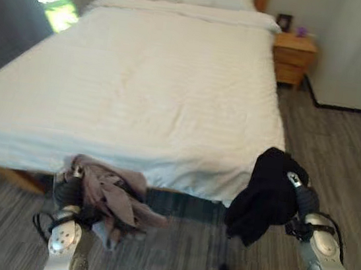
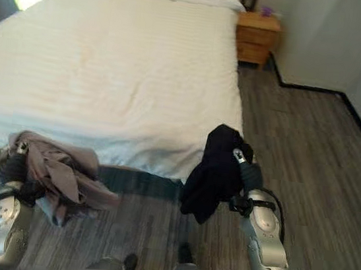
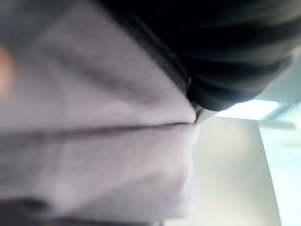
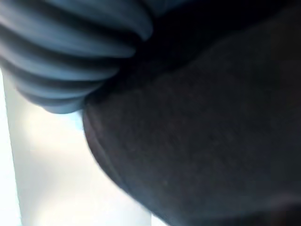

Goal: Pick up bed clothes into laundry basket.

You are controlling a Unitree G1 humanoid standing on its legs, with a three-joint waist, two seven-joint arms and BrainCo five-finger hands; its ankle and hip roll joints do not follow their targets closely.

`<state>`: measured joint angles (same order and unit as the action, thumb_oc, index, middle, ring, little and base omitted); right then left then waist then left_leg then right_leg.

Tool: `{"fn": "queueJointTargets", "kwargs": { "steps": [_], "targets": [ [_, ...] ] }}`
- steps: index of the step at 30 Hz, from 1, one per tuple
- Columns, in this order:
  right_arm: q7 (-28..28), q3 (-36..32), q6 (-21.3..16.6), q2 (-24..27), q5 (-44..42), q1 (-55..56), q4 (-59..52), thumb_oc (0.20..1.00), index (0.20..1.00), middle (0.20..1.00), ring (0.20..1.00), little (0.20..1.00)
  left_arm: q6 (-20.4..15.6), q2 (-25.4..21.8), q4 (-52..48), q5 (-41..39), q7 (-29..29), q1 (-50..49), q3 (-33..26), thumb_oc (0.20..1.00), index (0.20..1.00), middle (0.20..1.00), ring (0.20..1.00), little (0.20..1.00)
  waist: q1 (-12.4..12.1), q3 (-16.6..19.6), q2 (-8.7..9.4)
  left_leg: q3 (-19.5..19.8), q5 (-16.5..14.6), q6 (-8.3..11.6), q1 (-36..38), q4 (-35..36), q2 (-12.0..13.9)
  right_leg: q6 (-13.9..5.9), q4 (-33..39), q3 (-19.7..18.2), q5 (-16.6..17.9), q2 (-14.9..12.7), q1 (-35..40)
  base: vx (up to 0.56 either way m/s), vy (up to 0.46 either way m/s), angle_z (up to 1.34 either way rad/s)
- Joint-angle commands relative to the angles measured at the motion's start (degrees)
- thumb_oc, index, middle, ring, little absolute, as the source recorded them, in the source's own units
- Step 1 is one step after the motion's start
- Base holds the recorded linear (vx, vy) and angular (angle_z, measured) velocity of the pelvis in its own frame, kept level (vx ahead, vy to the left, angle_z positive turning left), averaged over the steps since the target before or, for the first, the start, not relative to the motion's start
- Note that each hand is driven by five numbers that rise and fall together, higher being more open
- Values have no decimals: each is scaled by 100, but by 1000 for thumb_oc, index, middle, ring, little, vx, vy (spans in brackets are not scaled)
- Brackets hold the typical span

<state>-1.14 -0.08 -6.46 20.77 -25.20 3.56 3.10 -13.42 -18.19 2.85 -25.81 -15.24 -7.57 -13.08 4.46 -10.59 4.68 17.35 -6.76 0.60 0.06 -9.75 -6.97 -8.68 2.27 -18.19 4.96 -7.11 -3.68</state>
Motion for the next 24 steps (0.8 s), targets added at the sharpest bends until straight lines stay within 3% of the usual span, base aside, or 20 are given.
{"fn": "queueJointTargets", "kwargs": {
  "steps": [1,2,4,7,8,9,11,12,14,18,20,21,22,23,24],
  "targets": [
    [-392,-718,-673,-183,-277,-186,-398,200,200,200,200,200,-484,-885,-589,671,-17,72,-363,200,200,200,200,200,185,-20,-189,-553,-57,-73,469,722,465,-500,13,149,829,291,-720,-350,263,-150],
    [-411,-784,-652,-237,-106,-71,-457,200,200,200,200,200,-484,-933,-645,785,-53,83,-437,200,200,200,200,200,68,-105,-296,-1088,108,-56,374,798,621,-279,-364,1223,408,89,-797,-427,310,-231],
    [-537,-999,-668,-208,53,96,-401,200,200,200,200,200,-499,-858,-834,836,-40,127,-486,200,200,200,200,200,-28,-106,-400,-1776,239,-50,330,865,815,-46,-997,2486,-88,-246,-429,-337,172,-217],
    [-691,-1301,-708,-127,344,152,-391,200,200,200,200,200,-480,-718,-932,865,-58,188,-589,200,200,200,200,200,-104,23,-453,-2573,263,-80,332,908,926,59,-1564,3301,-524,-568,134,-190,104,-184],
    [-784,-1329,-749,-130,392,76,-361,200,200,200,200,200,-479,-660,-954,860,-73,161,-642,200,200,200,200,200,-182,72,-468,-2868,258,-92,316,869,960,42,-1771,3577,-483,-747,221,-116,50,-152],
    [-789,-1327,-750,-129,395,70,-360,200,200,200,200,200,-479,-657,-957,861,-72,163,-645,200,200,200,200,200,-201,72,-465,-2894,274,-98,302,863,955,48,-1769,3555,-460,-750,196,-93,25,-186],
    [-887,-1336,-795,-171,351,-90,-464,200,200,200,200,200,-451,-561,-1032,814,-60,99,-737,200,200,200,200,200,-390,235,-404,-3529,256,-46,294,855,1010,-44,-1467,4293,-491,-987,529,-114,-99,-225],
    [-868,-1401,-778,-235,301,2,-482,200,200,200,200,200,-416,-507,-1097,778,33,17,-858,200,200,200,200,200,-338,354,-307,-3993,290,42,380,927,1075,-116,-689,4291,-451,-650,598,-109,-226,-239],
    [-866,-1570,-769,-250,309,220,-481,200,200,200,200,200,-434,-528,-1088,747,73,90,-852,200,200,200,200,200,-209,396,-302,-4050,334,104,408,916,1181,-70,-521,3735,-518,-393,560,-13,-234,-210],
    [-804,-1798,-805,-139,293,481,-594,200,200,200,200,200,-484,-640,-964,732,133,365,-791,200,200,200,200,200,21,350,-167,-4063,358,323,267,47,1570,164,-285,3349,-641,-59,675,6,-240,-87],
    [-815,-1738,-839,-13,255,425,-468,200,200,200,200,200,-529,-597,-940,635,127,403,-734,200,200,200,200,200,-147,242,-141,-3036,555,438,63,-301,1498,309,-268,2896,-666,143,668,2,-100,-90],
    [-813,-1744,-845,-7,251,414,-458,200,200,200,200,200,-534,-595,-933,633,128,416,-731,200,200,200,200,200,-143,246,-137,-3031,598,434,34,-290,1489,318,-262,2902,-637,136,641,22,-104,-136],
    [-815,-1636,-884,80,172,257,-392,200,200,200,200,200,-502,-453,-931,589,67,469,-619,200,200,200,200,200,-322,202,-56,-1765,412,414,-16,-44,984,352,-224,2439,-531,219,588,11,-112,-174],
    [-767,-1630,-908,79,150,245,-347,200,200,200,200,200,-515,-424,-908,588,71,468,-589,200,200,200,200,200,-361,219,-21,-1415,423,411,-99,152,895,357,-176,2272,-507,240,571,29,-108,-153],
    [-767,-1630,-908,79,150,245,-347,200,200,200,200,200,-515,-424,-907,588,71,468,-589,200,200,200,200,200,-360,220,-20,-1414,427,411,-97,158,894,357,-175,2273,-507,238,571,72,-44,-162]
  ]
}}
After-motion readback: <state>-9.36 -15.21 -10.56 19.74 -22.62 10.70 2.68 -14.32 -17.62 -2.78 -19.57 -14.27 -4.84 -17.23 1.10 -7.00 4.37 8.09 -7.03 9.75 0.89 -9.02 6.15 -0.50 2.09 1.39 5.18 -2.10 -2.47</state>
